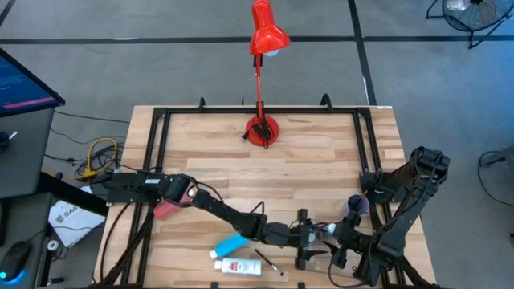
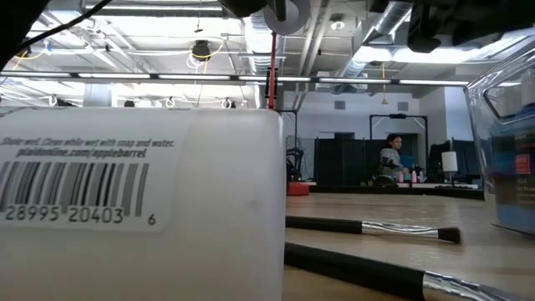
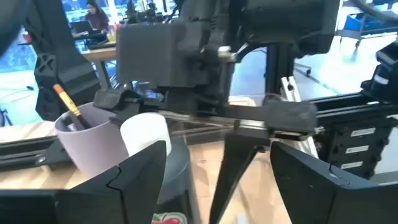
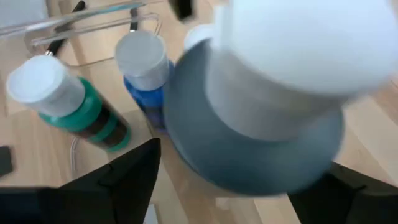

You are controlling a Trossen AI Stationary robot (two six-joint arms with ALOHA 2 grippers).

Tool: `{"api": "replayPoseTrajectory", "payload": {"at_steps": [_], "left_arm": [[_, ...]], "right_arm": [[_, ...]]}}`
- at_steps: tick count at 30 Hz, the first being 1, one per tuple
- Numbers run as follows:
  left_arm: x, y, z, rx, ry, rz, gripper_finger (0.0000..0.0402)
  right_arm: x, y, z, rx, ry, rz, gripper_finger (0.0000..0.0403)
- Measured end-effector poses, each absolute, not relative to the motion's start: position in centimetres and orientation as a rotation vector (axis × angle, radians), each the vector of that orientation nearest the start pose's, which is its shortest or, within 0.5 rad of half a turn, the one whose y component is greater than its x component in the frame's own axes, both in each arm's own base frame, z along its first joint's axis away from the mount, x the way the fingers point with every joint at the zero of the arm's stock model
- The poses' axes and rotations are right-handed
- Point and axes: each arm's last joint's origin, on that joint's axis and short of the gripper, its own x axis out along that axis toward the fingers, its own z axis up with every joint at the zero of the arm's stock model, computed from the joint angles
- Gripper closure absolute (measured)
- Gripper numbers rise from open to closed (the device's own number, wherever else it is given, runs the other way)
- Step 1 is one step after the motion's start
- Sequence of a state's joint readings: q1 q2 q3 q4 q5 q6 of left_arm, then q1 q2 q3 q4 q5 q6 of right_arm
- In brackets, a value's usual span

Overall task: Pick & Place Paint Supplies
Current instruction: Adjust the black paint bottle in the transparent bin

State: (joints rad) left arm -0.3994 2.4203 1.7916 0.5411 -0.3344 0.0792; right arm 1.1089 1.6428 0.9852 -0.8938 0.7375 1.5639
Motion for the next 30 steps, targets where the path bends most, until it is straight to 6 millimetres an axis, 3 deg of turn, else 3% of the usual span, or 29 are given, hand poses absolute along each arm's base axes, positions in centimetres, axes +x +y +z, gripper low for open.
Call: {"api": "replayPoseTrajectory", "payload": {"at_steps": [15,30], "left_arm": [[50.59,-20.54,17.71,0.111,0.073,-0.065,0.0136],[50.55,-20.64,17.71,0.111,0.073,-0.067,0.0144]], "right_arm": [[13.70,22.80,17.58,0.149,0.828,-0.462,0.0093],[13.72,22.47,17.62,0.125,0.836,-0.480,0.0112]]}}
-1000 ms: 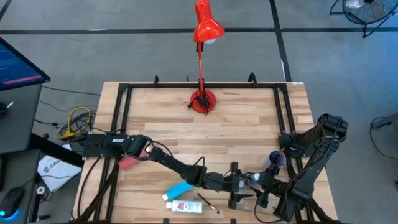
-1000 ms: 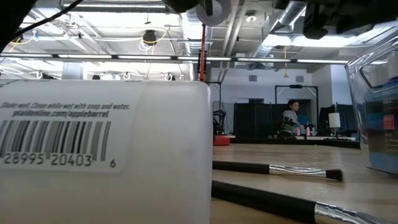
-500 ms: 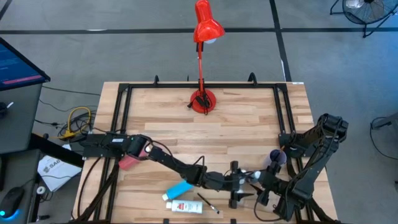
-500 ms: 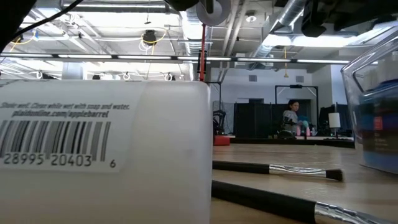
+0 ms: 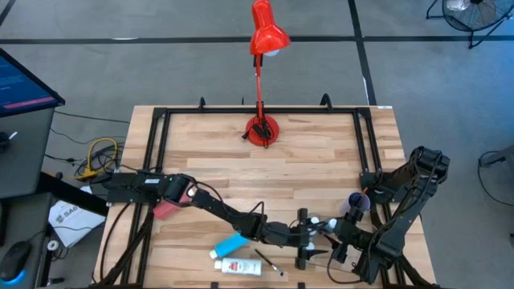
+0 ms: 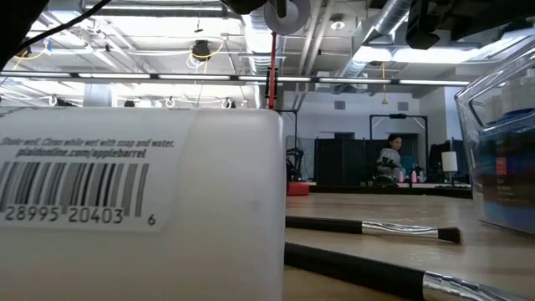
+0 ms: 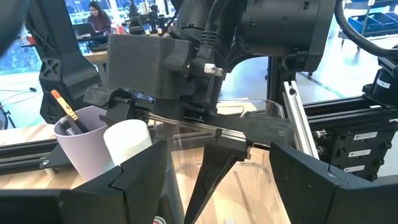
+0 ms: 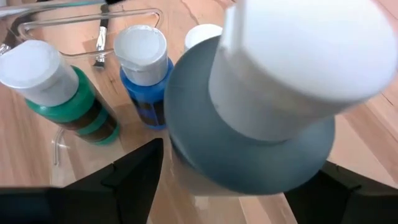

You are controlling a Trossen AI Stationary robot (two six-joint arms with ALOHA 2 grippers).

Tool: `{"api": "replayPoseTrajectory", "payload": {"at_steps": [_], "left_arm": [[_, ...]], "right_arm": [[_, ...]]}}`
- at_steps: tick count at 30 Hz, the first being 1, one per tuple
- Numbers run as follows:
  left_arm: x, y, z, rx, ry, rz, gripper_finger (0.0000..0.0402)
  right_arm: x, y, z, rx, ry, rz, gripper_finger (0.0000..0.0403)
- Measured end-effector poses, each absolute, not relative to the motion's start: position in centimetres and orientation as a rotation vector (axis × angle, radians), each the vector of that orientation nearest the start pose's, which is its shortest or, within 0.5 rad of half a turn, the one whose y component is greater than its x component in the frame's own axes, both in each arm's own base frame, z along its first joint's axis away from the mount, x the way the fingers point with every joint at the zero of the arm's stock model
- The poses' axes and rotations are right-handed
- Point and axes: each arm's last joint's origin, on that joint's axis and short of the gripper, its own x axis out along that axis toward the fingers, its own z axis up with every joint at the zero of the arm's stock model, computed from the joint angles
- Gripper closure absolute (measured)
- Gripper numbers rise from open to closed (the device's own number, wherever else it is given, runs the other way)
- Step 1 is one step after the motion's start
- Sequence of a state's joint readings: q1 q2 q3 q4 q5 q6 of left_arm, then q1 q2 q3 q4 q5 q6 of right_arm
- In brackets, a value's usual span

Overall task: Pick & Place Paint Supplies
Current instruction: Adjust the black paint bottle in the transparent bin

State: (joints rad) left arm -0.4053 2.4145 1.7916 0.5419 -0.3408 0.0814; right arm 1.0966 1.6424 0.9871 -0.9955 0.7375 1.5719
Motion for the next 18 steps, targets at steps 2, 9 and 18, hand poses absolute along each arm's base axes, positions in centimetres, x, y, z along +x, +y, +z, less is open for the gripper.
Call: {"api": "replayPoseTrajectory", "payload": {"at_steps": [2,9,18], "left_arm": [[50.6,-20.6,17.7,0.111,0.073,-0.067,0.0144],[50.5,-20.7,17.7,0.111,0.073,-0.068,0.0146],[50.0,-21.4,18.8,0.158,0.079,-0.058,0.0149]], "right_arm": [[13.7,22.5,17.6,0.122,0.838,-0.481,0.0113],[13.7,22.4,17.6,0.121,0.846,-0.482,0.0113],[13.3,23.3,20.5,0.076,0.879,-0.481,0.0112]]}}
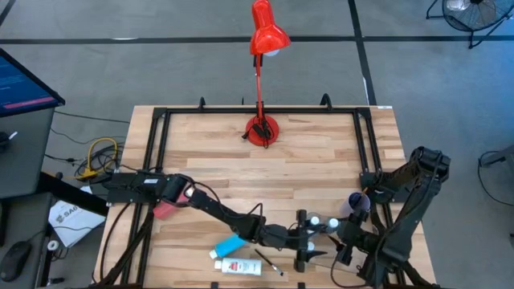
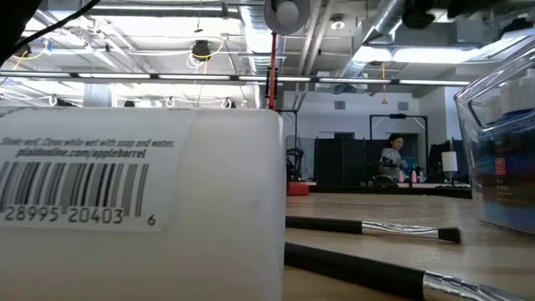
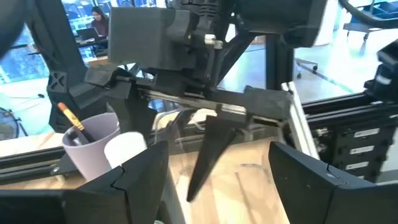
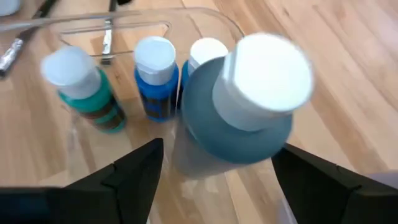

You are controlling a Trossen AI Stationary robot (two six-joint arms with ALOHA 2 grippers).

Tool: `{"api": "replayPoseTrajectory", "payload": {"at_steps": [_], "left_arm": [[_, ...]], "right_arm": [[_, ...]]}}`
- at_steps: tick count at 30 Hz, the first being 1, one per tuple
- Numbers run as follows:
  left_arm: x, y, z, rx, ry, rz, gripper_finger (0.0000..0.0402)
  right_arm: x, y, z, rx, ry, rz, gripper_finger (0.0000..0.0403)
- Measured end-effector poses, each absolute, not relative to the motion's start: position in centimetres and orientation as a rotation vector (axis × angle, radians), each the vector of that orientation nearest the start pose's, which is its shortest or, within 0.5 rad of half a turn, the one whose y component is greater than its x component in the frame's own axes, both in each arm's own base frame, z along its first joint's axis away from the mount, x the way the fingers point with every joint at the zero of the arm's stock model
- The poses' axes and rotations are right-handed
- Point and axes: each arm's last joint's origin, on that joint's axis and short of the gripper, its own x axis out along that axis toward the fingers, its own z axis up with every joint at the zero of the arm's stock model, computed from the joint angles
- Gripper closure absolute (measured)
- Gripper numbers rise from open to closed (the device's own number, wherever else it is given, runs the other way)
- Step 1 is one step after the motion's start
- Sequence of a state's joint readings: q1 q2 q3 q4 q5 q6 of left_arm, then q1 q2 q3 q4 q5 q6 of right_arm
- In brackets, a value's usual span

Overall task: Pick & Place Paint Supplies
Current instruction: Adjust the black paint bottle in the transparent bin, then put the pink paint bottle into the transparent bin

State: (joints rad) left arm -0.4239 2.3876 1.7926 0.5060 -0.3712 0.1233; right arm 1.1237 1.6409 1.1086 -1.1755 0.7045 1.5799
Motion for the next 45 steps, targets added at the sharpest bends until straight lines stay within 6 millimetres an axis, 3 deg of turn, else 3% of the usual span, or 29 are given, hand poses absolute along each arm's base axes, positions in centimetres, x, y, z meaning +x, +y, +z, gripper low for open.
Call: {"api": "replayPoseTrajectory", "payload": {"at_steps": [5,12,18,22,28,37,45], "left_arm": [[49.0,-21.5,20.1,0.164,0.081,-0.059,0.0151],[45.8,-20.5,22.9,0.166,0.155,-0.062,0.0151],[40.9,-18.7,24.8,0.091,0.230,-0.058,0.0151],[36.7,-17.1,25.4,-0.022,0.286,-0.046,0.0151],[31.3,-16.0,22.9,-0.157,0.387,-0.019,0.0151],[26.7,-15.9,19.8,-0.225,0.690,0.202,0.0151],[22.8,-11.7,19.9,-0.293,1.010,0.538,0.0151]], "right_arm": [[13.0,24.2,22.3,0.082,0.877,-0.451,0.0112],[12.4,25.7,24.9,0.122,0.924,-0.381,0.0112],[12.1,27.0,27.5,0.122,0.901,-0.271,0.0112],[12.3,28.0,28.7,0.023,0.787,-0.152,0.0112],[13.3,27.6,29.0,-0.038,0.674,-0.184,0.0112],[16.0,27.3,29.2,-0.093,0.654,-0.171,0.0112],[16.7,27.5,29.4,-0.135,0.634,-0.130,0.0112]]}}
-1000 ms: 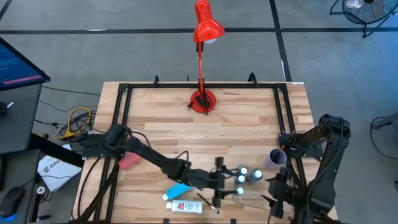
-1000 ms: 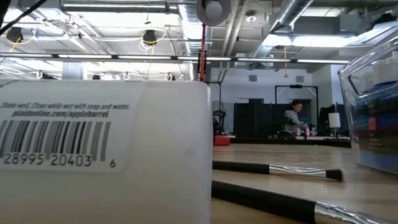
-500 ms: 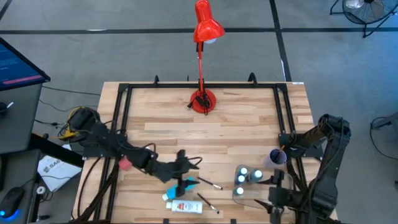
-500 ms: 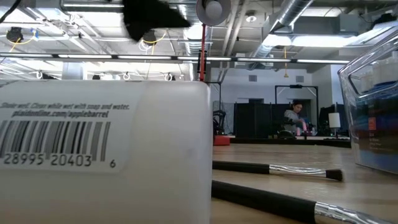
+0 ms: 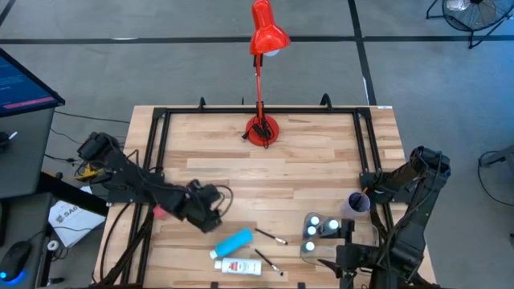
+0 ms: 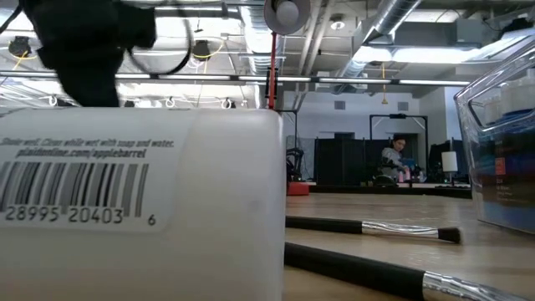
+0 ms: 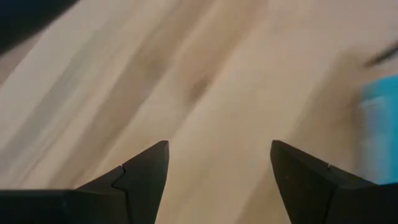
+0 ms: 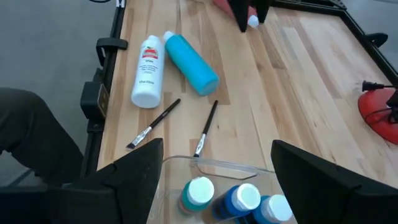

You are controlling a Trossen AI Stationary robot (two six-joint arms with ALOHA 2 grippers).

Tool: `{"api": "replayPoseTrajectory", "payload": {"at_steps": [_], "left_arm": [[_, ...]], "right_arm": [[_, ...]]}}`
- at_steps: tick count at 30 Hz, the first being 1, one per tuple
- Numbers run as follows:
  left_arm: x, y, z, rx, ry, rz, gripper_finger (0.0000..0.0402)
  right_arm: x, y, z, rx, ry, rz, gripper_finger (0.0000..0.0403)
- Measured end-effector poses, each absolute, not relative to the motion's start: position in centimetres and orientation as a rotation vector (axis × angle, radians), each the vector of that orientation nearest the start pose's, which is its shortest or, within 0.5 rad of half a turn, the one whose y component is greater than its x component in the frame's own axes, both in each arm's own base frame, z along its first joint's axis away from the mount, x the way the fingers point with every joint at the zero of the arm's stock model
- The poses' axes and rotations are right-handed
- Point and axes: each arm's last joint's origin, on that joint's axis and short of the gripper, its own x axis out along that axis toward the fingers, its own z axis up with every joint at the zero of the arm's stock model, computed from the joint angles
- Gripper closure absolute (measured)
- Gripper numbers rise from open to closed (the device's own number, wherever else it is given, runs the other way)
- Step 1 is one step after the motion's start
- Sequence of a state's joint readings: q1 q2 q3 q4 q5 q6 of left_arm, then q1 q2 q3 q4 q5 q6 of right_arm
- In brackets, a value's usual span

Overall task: Pick & Place Paint Supplies
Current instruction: Put the pink paint bottle into the transparent bin

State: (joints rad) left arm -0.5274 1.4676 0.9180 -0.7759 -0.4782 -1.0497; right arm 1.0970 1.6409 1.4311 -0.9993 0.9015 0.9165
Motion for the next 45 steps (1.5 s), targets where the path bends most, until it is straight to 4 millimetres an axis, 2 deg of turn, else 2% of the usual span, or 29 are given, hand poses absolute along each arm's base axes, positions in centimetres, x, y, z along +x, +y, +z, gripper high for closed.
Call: {"api": "replayPoseTrajectory", "payload": {"at_steps": [7,11,17,20,22,28,33,36,41,43,45], "left_arm": [[19.4,-9.5,20.3,-0.347,1.330,0.722,0.0151],[17.6,-8.8,20.1,-0.426,1.387,0.715,0.0151],[13.6,-7.0,18.4,-0.566,1.435,0.737,0.0151],[12.9,-6.6,18.0,-0.630,1.383,0.676,0.0151],[12.9,-6.7,17.8,-0.661,1.369,0.645,0.0151],[12.7,-6.9,16.0,-0.672,1.487,0.622,0.0151],[12.8,-7.2,12.4,-0.698,1.575,0.614,0.0151],[13.0,-7.4,11.5,-0.712,1.606,0.618,0.0151],[13.5,-7.5,12.8,-0.688,1.524,0.614,0.0168],[13.7,-7.5,13.5,-0.693,1.449,0.595,0.0192],[14.7,-7.7,14.5,-0.731,1.307,0.565,0.0225]], "right_arm": [[16.4,27.7,29.4,-0.141,0.632,-0.122,0.0112],[16.4,27.7,29.4,-0.142,0.620,-0.127,0.0112],[16.2,27.8,29.5,-0.150,0.601,-0.132,0.0112],[16.1,27.9,29.5,-0.161,0.595,-0.129,0.0112],[16.1,27.8,29.4,-0.167,0.592,-0.132,0.0112],[16.1,27.5,28.2,-0.201,0.587,-0.155,0.0112],[16.2,27.3,27.7,-0.184,0.593,-0.172,0.0112],[16.2,27.3,27.7,-0.180,0.592,-0.173,0.0112],[16.2,27.3,27.7,-0.180,0.593,-0.172,0.0112],[16.2,27.3,27.7,-0.180,0.593,-0.173,0.0112],[16.2,27.3,27.7,-0.180,0.594,-0.173,0.0112]]}}
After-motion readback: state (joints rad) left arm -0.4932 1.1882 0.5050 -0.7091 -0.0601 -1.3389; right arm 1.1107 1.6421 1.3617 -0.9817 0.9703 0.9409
